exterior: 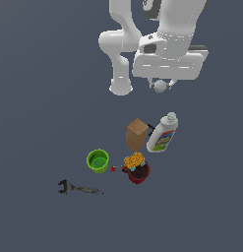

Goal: Pick up a designated object from a clutter of objects.

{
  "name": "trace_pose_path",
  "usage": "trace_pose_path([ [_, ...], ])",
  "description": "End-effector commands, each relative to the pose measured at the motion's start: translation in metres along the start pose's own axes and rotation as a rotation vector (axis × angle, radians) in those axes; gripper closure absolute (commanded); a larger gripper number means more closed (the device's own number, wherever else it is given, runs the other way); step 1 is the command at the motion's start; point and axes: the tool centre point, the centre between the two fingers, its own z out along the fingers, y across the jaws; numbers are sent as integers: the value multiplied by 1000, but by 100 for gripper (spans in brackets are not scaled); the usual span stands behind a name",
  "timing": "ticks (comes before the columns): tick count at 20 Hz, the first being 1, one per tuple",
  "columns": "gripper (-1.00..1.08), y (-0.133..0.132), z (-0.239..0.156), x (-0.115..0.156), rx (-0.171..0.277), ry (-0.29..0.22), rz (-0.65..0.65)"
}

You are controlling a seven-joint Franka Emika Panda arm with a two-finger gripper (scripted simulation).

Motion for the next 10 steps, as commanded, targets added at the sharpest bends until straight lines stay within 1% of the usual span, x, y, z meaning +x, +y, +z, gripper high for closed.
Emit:
trace_pose_path([
  [1, 108, -17, -19, -1, 1, -1, 1],
  [6, 108, -42, -47, -1, 2, -1, 1],
  [10, 108, -55, -62, -1, 3, -2, 1],
])
